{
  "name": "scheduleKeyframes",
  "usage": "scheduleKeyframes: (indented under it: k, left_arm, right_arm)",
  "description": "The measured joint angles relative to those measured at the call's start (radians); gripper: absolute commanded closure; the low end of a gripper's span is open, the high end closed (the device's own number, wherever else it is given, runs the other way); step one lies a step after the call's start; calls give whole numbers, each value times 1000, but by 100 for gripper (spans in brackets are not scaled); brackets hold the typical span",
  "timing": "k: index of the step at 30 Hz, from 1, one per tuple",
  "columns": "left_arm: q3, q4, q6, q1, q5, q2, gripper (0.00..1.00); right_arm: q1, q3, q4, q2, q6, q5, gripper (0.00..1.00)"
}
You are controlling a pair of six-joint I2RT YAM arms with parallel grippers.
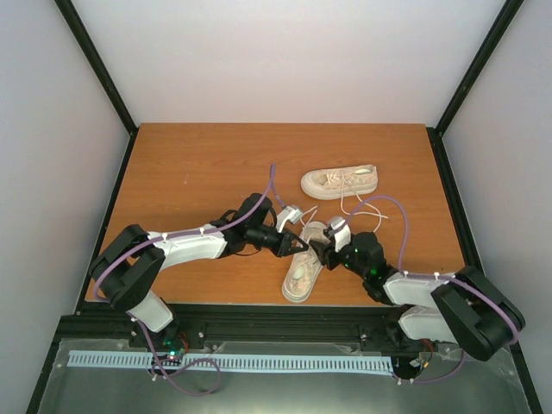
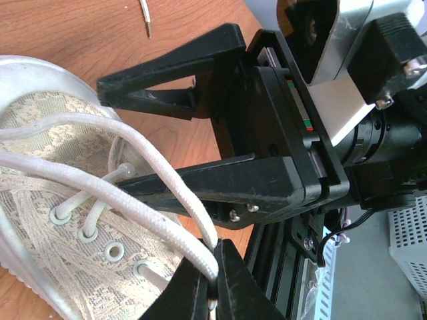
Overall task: Tie the shoes
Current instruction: Cross the shoelace with the shoelace.
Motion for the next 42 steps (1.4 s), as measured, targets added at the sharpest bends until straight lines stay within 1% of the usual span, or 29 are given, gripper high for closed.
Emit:
scheduleKeyframes:
  k: [5, 12, 14, 18, 19, 20, 23, 25, 28, 31, 35, 38, 42]
  left_arm:
    - [0, 0, 0, 0, 2, 0, 99]
    - [0, -1, 1, 0, 4, 0, 99]
    - [0, -1, 1, 0, 4, 0, 99]
    - [0, -1, 1, 0, 4, 0, 99]
    - [0, -1, 1, 0, 4, 0, 99]
    - [0, -1, 1, 0, 4, 0, 99]
    - [0, -2, 1, 0, 2, 0, 99]
    - [0, -2, 1, 0, 0, 0, 99]
    - [0, -1, 1, 0, -6, 0, 99]
    - [0, 2, 1, 0, -14, 0, 99]
    - [6, 28, 1, 0, -18, 0, 99]
    - [17, 45, 1, 0, -18, 0, 99]
    - [18, 50, 2, 0, -18, -4, 99]
  right_arm:
    - [15, 34, 68, 78, -63, 19, 44]
    - [16, 77, 142, 168, -144, 2, 48]
    - [17, 84, 159, 191, -161, -8, 58]
    - [22, 86, 182, 212, -185, -20, 89]
    - [22, 86, 185, 212, -194, -21, 94]
    - [23, 86, 188, 210, -188, -20, 97]
    - [26, 86, 177, 181, -191, -12, 97]
    - [26, 87, 146, 130, -185, 5, 97]
    - [27, 93, 43, 5, -171, 58, 97]
    - [35, 104, -109, -175, -151, 117, 97]
    - [46, 171, -402, -399, -109, 170, 97]
    - [48, 270, -609, -440, -82, 196, 97]
    - [50, 419, -870, -392, -30, 247, 97]
